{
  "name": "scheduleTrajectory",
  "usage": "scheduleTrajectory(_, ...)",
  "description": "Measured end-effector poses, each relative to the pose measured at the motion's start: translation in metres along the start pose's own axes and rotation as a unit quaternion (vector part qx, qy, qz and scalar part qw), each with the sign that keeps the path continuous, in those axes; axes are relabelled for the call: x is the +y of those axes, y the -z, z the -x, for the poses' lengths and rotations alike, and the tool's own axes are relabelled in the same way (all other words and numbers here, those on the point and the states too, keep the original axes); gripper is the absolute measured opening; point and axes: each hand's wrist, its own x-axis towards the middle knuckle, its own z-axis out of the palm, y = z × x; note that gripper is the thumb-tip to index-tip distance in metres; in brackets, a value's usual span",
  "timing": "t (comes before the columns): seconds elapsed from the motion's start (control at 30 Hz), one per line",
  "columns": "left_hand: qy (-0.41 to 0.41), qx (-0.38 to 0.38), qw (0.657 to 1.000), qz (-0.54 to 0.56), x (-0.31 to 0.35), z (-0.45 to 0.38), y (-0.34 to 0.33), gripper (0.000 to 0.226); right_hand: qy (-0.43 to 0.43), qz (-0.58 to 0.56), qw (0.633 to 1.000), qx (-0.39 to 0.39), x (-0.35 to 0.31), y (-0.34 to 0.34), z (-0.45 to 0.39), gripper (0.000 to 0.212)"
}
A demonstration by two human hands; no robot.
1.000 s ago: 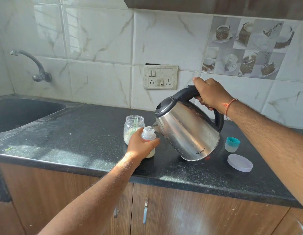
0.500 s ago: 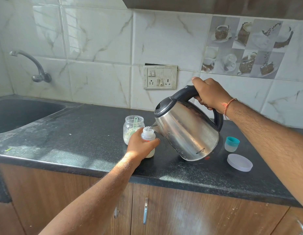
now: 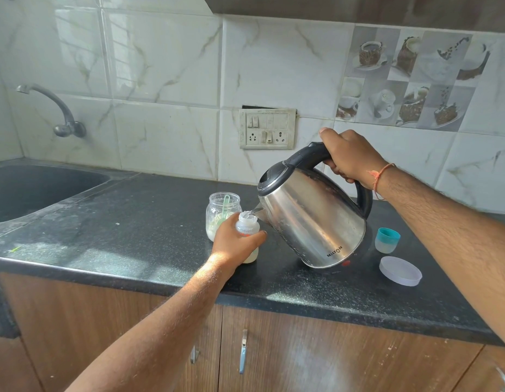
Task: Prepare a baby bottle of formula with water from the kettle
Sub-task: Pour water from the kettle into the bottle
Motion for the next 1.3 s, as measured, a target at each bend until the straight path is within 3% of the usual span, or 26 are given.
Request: scheduleTrajectory(1.3, 0.001, 0.001, 1.0, -0.012, 0.0027, 0.0016, -0.0002, 0.023, 0.012, 0.009, 1.0, 0.004, -0.0003, -0.0008, 0.0001, 0.062)
